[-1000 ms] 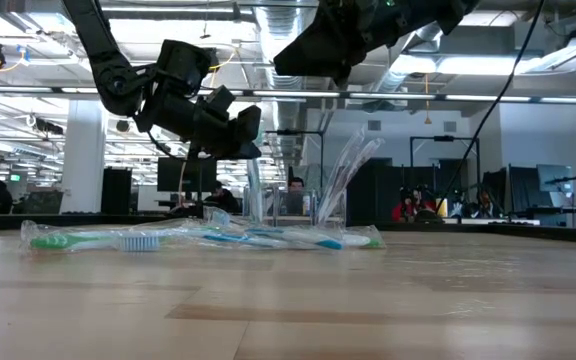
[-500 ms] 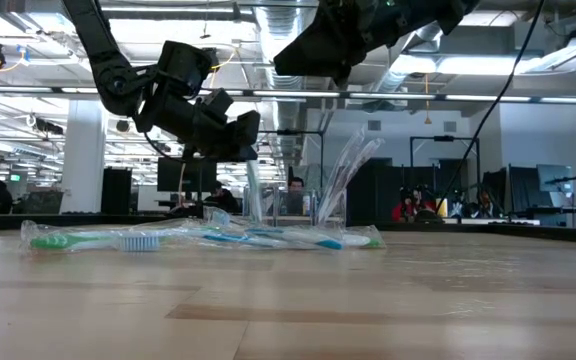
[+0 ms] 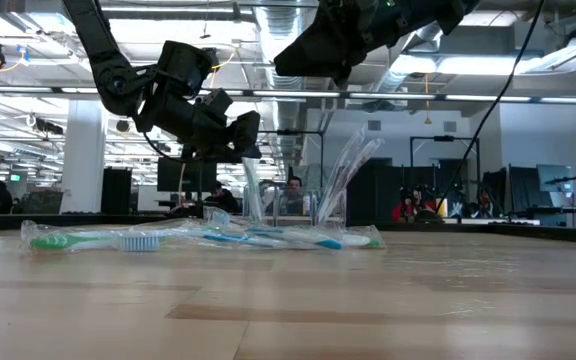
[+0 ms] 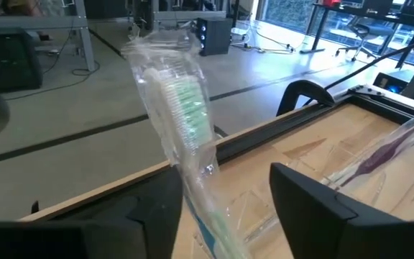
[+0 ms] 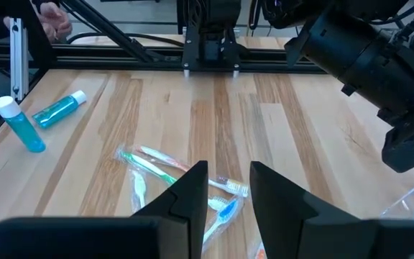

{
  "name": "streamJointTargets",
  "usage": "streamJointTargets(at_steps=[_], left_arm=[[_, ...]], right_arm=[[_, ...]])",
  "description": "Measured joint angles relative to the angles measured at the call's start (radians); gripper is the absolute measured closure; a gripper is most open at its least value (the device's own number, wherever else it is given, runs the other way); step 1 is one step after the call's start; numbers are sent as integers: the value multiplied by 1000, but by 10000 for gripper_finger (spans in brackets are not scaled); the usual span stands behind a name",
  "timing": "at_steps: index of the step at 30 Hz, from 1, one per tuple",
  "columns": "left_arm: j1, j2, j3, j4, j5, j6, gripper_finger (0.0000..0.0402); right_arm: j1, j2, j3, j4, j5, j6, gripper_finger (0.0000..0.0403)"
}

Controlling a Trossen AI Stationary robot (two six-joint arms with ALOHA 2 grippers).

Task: Pick & Place toothbrushing station
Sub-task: Put the green toothbrush into the transparent organizer, then put the orange toothbrush into the transparent organizer

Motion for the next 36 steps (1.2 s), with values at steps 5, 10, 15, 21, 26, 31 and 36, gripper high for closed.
streamJointTargets(at_steps=[5,10,15,21,26,31,36], left_arm=[[0,0,0,0,-47,0,161],[0,0,0,0,-64,2,137],[0,-1,0,-2,-66,7,130],[-4,-22,0,-82,-70,9,138],[-26,-96,0,-232,-70,10,142],[-55,-199,0,-429,-67,1,143],[-111,-289,0,-581,-38,-27,143]], right_arm=[[0,0,0,0,0,0,307],[0,0,0,0,0,0,307],[0,0,0,-7,0,0,307],[0,-1,0,-17,0,0,307],[1,-1,0,-25,0,11,307],[0,-1,0,-25,0,26,307],[1,-1,0,-23,0,26,307]])
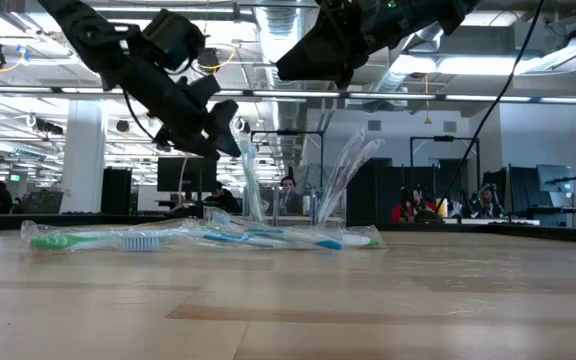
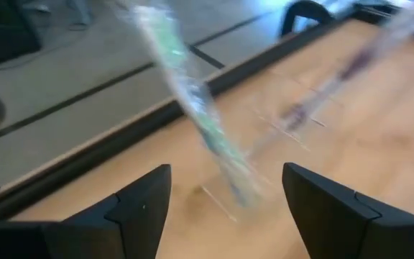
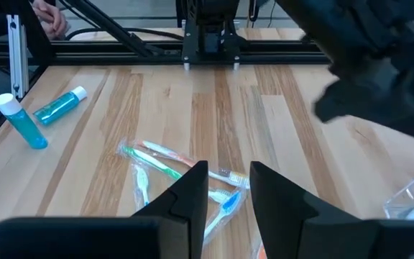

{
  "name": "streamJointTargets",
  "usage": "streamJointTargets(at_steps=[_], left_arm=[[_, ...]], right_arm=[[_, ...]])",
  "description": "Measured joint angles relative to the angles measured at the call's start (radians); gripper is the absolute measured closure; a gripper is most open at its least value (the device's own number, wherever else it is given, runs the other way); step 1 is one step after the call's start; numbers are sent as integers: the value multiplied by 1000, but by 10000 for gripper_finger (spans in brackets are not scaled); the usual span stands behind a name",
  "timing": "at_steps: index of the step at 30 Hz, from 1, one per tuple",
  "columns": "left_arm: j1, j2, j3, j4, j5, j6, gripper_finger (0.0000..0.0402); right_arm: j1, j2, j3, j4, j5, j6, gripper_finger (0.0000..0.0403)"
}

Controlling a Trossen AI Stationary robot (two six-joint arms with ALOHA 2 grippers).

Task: Pick & Place toothbrushing station
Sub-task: Put the orange toothbrush into the transparent organizer

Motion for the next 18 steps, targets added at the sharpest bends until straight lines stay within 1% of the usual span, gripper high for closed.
streamJointTargets(at_steps=[3,7,13,18], left_arm=[[-44,-39,0,-84,4,-46,143],[-102,-68,0,-174,44,-113,143],[-190,-62,0,-232,107,-203,143],[-266,-59,0,-260,116,-238,143]], right_arm=[[0,0,0,0,0,0,307],[0,0,0,0,0,0,307],[0,0,0,-2,0,0,307],[0,0,0,-7,0,32,307]])
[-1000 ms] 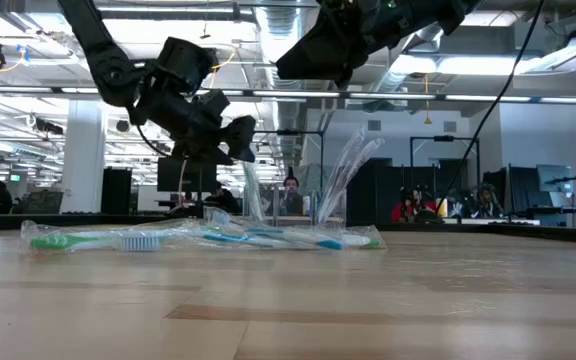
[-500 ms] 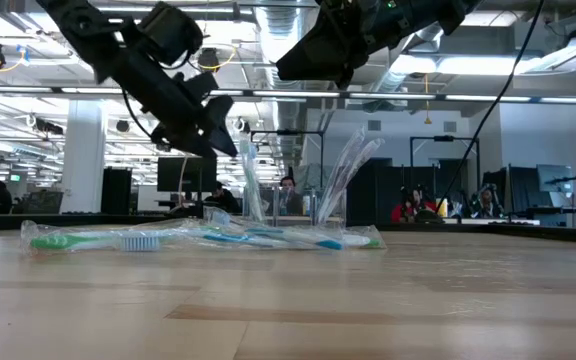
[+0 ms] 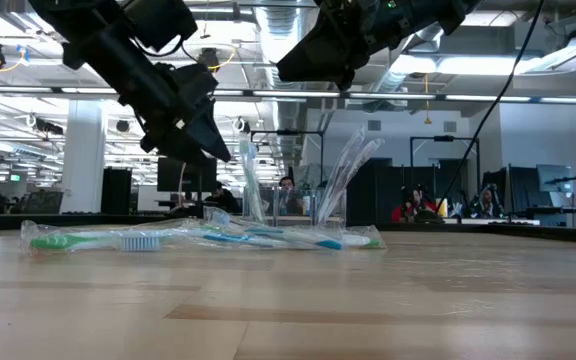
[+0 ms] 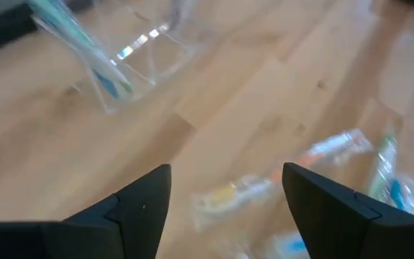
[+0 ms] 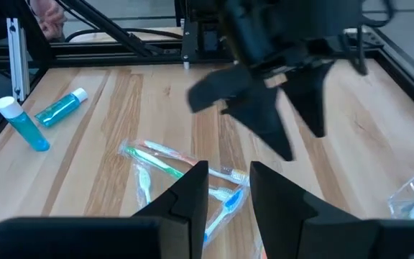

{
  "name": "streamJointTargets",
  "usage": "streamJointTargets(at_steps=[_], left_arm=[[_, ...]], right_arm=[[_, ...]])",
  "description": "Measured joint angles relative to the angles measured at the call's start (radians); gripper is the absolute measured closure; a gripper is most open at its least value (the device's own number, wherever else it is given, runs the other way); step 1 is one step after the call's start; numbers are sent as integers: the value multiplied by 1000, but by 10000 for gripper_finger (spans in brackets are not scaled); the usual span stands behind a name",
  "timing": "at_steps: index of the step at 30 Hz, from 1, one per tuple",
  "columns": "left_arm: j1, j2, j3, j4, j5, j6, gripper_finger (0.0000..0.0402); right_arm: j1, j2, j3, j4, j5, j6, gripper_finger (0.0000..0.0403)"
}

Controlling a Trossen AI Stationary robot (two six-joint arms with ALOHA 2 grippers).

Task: Pick & Place toothbrushing station
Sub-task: Put the orange toothbrush into the transparent organizer

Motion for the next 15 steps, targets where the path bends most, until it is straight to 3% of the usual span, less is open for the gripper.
streamJointTargets(at_steps=[15], left_arm=[[-188,0,0,-112,-1,-173,143]], right_arm=[[7,0,0,-18,0,21,307]])
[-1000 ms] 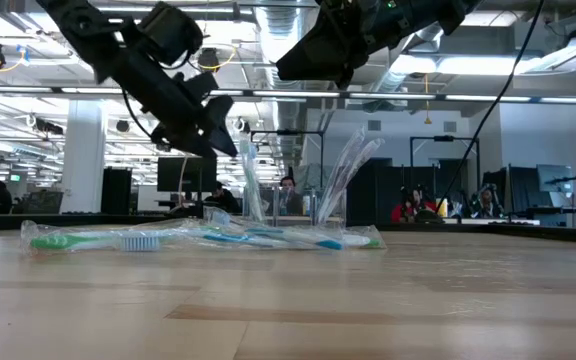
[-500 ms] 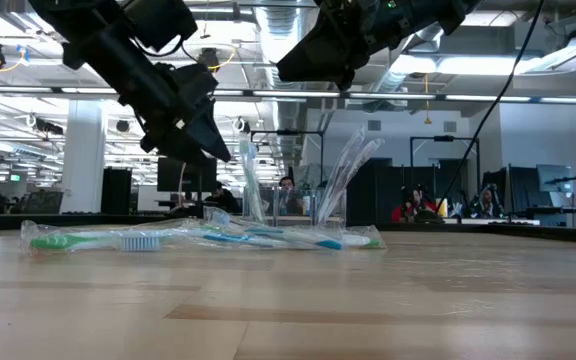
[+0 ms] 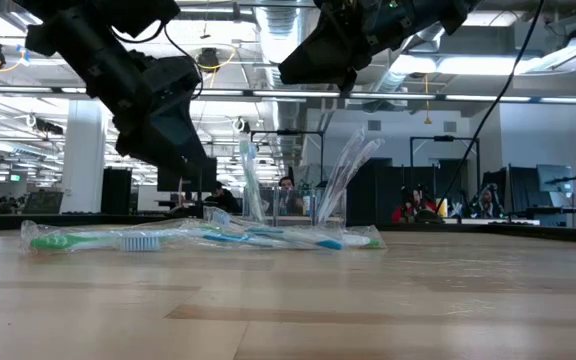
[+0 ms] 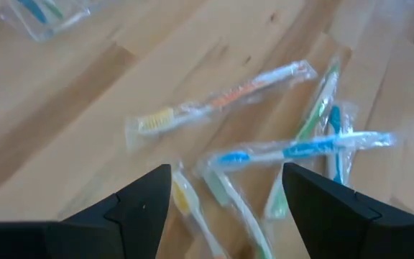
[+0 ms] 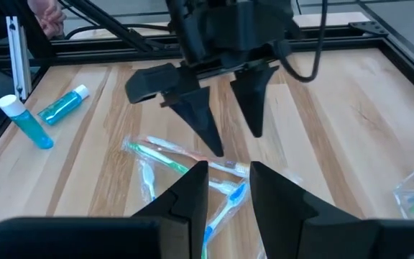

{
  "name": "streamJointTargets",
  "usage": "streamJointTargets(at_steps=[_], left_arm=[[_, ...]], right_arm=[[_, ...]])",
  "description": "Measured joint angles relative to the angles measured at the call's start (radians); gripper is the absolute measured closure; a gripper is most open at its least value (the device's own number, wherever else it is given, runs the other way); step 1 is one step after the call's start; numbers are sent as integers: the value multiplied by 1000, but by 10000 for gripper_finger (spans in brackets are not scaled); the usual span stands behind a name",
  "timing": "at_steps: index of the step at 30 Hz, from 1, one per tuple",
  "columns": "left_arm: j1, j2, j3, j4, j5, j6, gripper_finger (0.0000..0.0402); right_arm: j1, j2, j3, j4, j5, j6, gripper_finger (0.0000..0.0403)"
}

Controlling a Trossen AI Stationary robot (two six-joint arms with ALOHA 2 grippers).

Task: Pick & Place toothbrushing station
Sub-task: Put the orange toothbrush into the transparent organizer

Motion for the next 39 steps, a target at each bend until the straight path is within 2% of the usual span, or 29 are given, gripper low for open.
streamJointTargets(at_steps=[10,18,39], left_arm=[[-47,1,0,-62,-11,-95,143],[-64,80,0,-78,-15,-177,143],[-64,183,-1,-57,-35,-218,143]], right_arm=[[0,0,0,0,0,0,307],[0,0,0,-6,0,0,307],[6,0,0,-8,0,0,307]])
